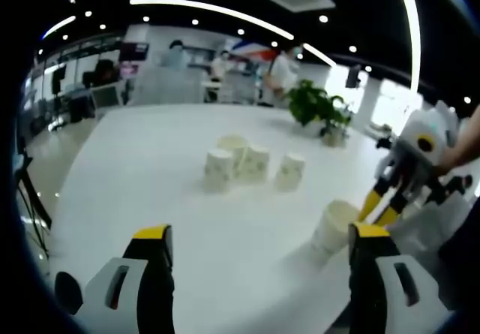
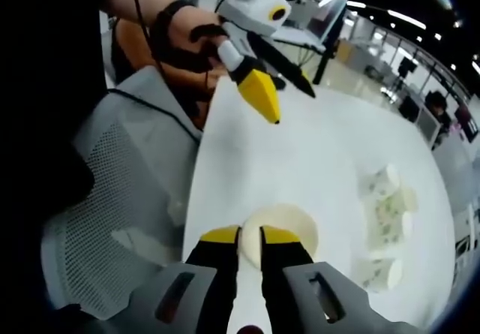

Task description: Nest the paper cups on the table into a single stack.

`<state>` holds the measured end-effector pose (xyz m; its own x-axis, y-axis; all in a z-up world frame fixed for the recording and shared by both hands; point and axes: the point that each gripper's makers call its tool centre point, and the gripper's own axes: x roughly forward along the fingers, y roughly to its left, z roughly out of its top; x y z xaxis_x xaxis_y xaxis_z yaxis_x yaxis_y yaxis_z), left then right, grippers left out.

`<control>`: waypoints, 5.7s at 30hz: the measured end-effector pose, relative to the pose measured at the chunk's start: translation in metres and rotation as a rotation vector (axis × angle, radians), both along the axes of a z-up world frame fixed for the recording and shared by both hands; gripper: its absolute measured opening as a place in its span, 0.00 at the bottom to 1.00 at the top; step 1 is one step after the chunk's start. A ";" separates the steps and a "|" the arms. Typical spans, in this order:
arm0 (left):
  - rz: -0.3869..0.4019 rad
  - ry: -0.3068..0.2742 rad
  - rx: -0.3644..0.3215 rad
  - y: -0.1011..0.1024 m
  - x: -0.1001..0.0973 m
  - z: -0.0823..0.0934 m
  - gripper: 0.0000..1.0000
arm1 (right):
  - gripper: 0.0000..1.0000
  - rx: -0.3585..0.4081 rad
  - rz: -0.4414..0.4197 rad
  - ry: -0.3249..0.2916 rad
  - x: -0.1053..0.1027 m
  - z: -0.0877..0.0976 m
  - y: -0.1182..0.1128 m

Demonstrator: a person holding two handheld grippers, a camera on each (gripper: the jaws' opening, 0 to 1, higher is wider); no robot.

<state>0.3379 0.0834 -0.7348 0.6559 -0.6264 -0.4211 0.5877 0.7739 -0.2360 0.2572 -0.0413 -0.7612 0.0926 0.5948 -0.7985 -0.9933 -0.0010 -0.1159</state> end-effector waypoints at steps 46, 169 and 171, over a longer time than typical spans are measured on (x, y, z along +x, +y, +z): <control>-0.020 -0.003 0.001 -0.004 -0.004 0.005 0.97 | 0.62 0.295 -0.411 -0.082 0.044 0.057 -0.050; 0.016 0.077 0.031 0.008 -0.029 -0.017 0.97 | 0.67 0.304 -0.752 -0.027 0.211 -0.027 -0.110; 0.012 0.081 0.035 0.007 -0.030 -0.018 0.97 | 0.64 0.307 -0.747 -0.025 0.212 -0.027 -0.109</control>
<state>0.3075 0.0906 -0.7526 0.6264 -0.6029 -0.4941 0.5584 0.7893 -0.2552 0.4692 -0.1503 -0.7881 0.5684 0.5611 -0.6017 -0.7158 0.6978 -0.0254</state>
